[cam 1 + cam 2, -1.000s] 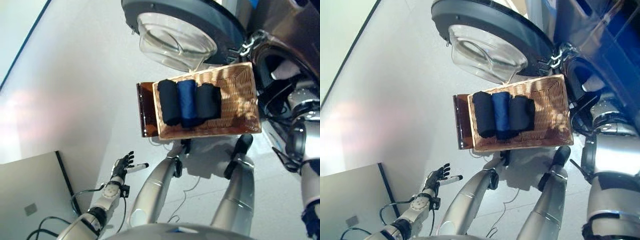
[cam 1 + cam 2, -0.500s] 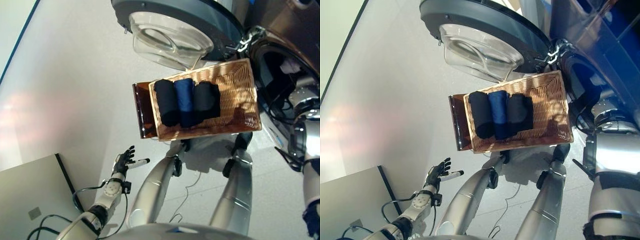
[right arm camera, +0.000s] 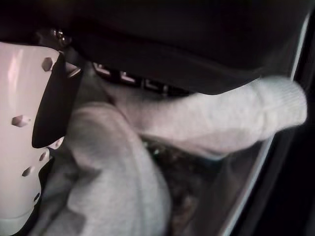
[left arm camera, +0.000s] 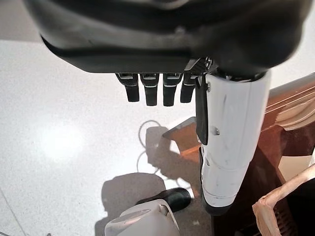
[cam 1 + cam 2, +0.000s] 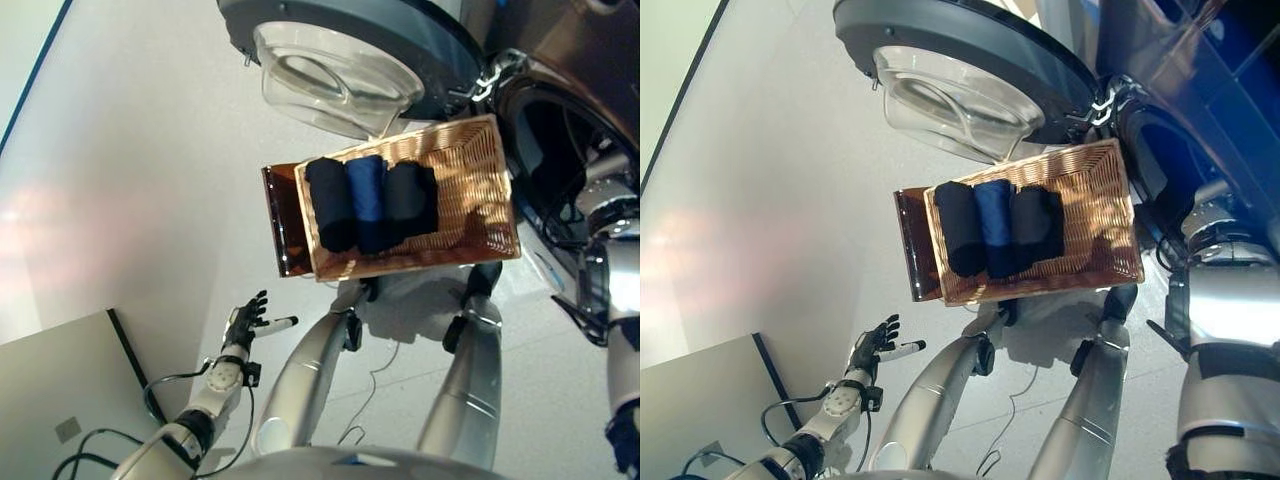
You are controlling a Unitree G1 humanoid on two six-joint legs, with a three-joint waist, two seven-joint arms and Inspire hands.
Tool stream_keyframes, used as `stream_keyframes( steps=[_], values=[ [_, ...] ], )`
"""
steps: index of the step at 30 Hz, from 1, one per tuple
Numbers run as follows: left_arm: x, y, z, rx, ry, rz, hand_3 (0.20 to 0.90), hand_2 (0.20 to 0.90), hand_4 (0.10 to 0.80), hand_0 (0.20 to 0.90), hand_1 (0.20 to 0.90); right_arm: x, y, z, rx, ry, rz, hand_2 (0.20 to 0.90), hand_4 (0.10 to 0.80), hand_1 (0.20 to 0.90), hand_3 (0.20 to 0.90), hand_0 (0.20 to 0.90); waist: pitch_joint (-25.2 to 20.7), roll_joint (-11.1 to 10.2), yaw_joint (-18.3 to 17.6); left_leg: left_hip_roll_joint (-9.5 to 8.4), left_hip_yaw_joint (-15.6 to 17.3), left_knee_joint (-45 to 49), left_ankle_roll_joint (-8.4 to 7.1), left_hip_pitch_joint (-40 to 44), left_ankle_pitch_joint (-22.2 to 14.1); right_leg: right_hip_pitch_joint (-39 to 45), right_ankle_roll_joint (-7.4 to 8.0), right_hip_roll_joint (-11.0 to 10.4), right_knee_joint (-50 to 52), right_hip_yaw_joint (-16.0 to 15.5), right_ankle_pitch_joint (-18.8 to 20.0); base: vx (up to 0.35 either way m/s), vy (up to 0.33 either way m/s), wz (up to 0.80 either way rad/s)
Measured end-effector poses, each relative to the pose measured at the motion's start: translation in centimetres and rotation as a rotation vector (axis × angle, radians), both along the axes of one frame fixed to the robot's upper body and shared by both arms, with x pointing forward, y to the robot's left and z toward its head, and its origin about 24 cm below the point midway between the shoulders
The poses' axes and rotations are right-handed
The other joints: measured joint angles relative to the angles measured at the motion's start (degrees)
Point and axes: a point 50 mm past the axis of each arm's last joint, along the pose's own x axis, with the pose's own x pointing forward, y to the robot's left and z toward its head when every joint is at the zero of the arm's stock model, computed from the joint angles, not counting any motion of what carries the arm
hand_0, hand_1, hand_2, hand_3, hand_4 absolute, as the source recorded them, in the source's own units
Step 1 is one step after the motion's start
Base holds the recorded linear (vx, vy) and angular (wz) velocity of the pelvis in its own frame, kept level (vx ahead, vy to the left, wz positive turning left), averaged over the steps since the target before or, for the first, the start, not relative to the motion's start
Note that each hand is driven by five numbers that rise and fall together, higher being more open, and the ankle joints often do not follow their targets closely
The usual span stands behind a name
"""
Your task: Pick up the clothes and place them into the washing machine
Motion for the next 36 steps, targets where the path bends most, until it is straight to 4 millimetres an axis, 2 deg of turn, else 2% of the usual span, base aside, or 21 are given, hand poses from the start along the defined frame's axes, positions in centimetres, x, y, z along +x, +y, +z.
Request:
stream_keyframes(
  steps=[8, 12, 16, 20, 22, 24, 29, 32, 33, 34, 35, 36],
  values=[
    [0.3, 0.2, 0.2, 0.012, -0.011, -0.006, 0.9, 0.9, 0.8, 0.9, 0.9, 1.0, 1.4, -1.0, -0.144, 0.188, 0.052, 0.9, 0.8, 0.9, 0.9, 0.9, 0.1, -0.2, -0.6, 1.1, -0.2, 0.9, -0.43, -0.2, -0.3, 0.7, -0.55, 1.1, -0.6, -0.4, 0.5, -0.001, -0.018, -0.05],
    [0.4, 0.3, 0.3, 0.014, -0.018, -0.004, 0.9, 0.9, 0.8, 0.9, 0.9, 2.0, 3.1, -3.1, -0.11, 0.254, 0.116, 0.9, 0.8, 0.9, 0.9, 0.9, 0.4, -0.6, -1.8, 2.15, -1.0, 1.4, -0.8, 1.4, -0.6, 3.7, -1.06, 1.9, -1.8, -2.0, 0.8, 0.01, -0.015, -0.03],
    [0.4, 0.6, 0.2, 0.023, -0.009, 0.004, 0.9, 0.9, 0.8, 0.9, 0.9, 3.1, 5.8, -5.9, -0.095, 0.295, 0.208, 0.9, 0.8, 0.9, 0.9, 0.9, 0.4, -1.7, -2.7, 2.91, -1.9, 1.9, -1.23, 2.3, -0.8, 5.8, -1.16, 2.9, -3.2, -2.9, 1.1, 0.036, -0.025, -0.05],
    [-0.1, 1.2, -0.3, 0.043, 0.024, 0.015, 0.9, 0.9, 0.8, 0.9, 0.9, 3.5, 9.0, -10.0, -0.029, 0.343, 0.293, 0.9, 0.8, 0.9, 0.9, 0.9, 0.1, -3.5, -4.0, 3.51, -2.1, 1.8, -1.57, 4.4, -1.0, 8.3, -1.27, 3.6, -4.3, -3.2, 1.3, 0.034, -0.012, -0.08],
    [-0.2, 1.2, -0.4, 0.046, 0.029, 0.016, 0.9, 0.9, 0.8, 0.9, 0.9, 3.1, 9.9, -12.3, 0.024, 0.367, 0.313, 0.9, 0.8, 0.9, 0.9, 0.9, -0.1, -4.3, -3.9, 3.81, -2.1, 1.0, -1.93, 5.9, -1.1, 9.9, -1.45, 3.9, -5.4, -3.5, 1.4, 0.051, -0.025, -0.09],
    [-0.2, 1.2, -0.4, 0.046, 0.033, 0.015, 0.9, 0.9, 0.8, 0.9, 0.9, 2.7, 10.1, -13.5, 0.041, 0.382, 0.323, 0.9, 0.8, 0.9, 0.9, 0.9, -0.2, -4.5, -3.8, 3.9, -2.1, 0.2, -2.16, 7.2, -1.0, 11.3, -1.47, 4.1, -6.3, -3.7, 1.5, 0.044, -0.023, -0.03],
    [-0.7, 1.9, -0.8, 0.057, 0.074, 0.052, 0.9, 0.9, 0.8, 0.9, 0.9, 1.2, 11.8, -18.2, 0.114, 0.454, 0.382, 0.9, 0.8, 0.9, 0.9, 0.9, -0.5, -5.1, -3.8, 4.03, -2.7, -1.4, -2.25, 12.2, -0.9, 16.4, -1.51, 4.3, -7.6, -4.6, 1.5, 0.05, -0.031, -0.01],
    [-0.8, 2.1, -1.0, 0.072, 0.087, 0.052, 0.9, 0.9, 0.8, 0.9, 0.9, -0.3, 12.4, -21.1, 0.151, 0.493, 0.419, 0.9, 0.8, 0.9, 0.9, 0.9, -0.8, -5.7, -3.8, 3.96, -3.1, -2.1, -2.18, 15.5, -0.6, 20.2, -1.57, 4.5, -8.7, -5.6, 1.9, -0.012, -0.007, 0.0],
    [-1.0, 2.3, -1.1, 0.079, 0.097, 0.055, 0.9, 0.9, 0.8, 0.9, 0.9, -0.9, 12.9, -22.1, 0.167, 0.512, 0.436, 0.9, 0.8, 0.9, 0.9, 0.9, -1.0, -6.2, -4.2, 4.44, -3.3, -2.3, -2.44, 16.5, -0.9, 21.4, -1.68, 4.6, -9.0, -5.9, 1.8, 0.137, -0.066, -0.03],
    [-1.4, 2.5, -1.4, 0.091, 0.119, 0.06, 0.9, 0.9, 0.8, 0.9, 0.9, -2.1, 13.8, -24.1, 0.202, 0.541, 0.471, 0.9, 0.8, 0.9, 0.9, 0.9, -1.4, -7.1, -3.9, 4.67, -3.3, -2.8, -2.58, 18.8, -1.1, 23.9, -1.68, 5.0, -9.9, -6.0, 1.6, 0.102, -0.05, -0.06],
    [-1.6, 2.7, -1.5, 0.094, 0.128, 0.063, 0.9, 0.9, 0.8, 0.9, 0.9, -2.4, 14.2, -24.7, 0.216, 0.554, 0.481, 0.9, 0.8, 0.9, 0.9, 0.9, -1.5, -7.4, -3.9, 4.72, -3.2, -3.2, -2.5, 19.8, -1.1, 24.9, -1.68, 5.1, -10.3, -6.1, 1.6, 0.142, -0.079, -0.14],
    [-2.2, 2.9, -2.0, 0.1, 0.16, 0.075, 0.9, 0.9, 0.8, 0.9, 0.9, -3.9, 15.1, -26.7, 0.256, 0.592, 0.506, 0.9, 0.8, 0.9, 0.9, 0.9, -2.1, -8.7, -4.2, 4.92, -3.4, -4.2, -2.93, 22.8, -1.4, 27.7, -1.69, 5.5, -11.4, -6.3, 1.6, 0.108, -0.061, -0.11]
  ],
)
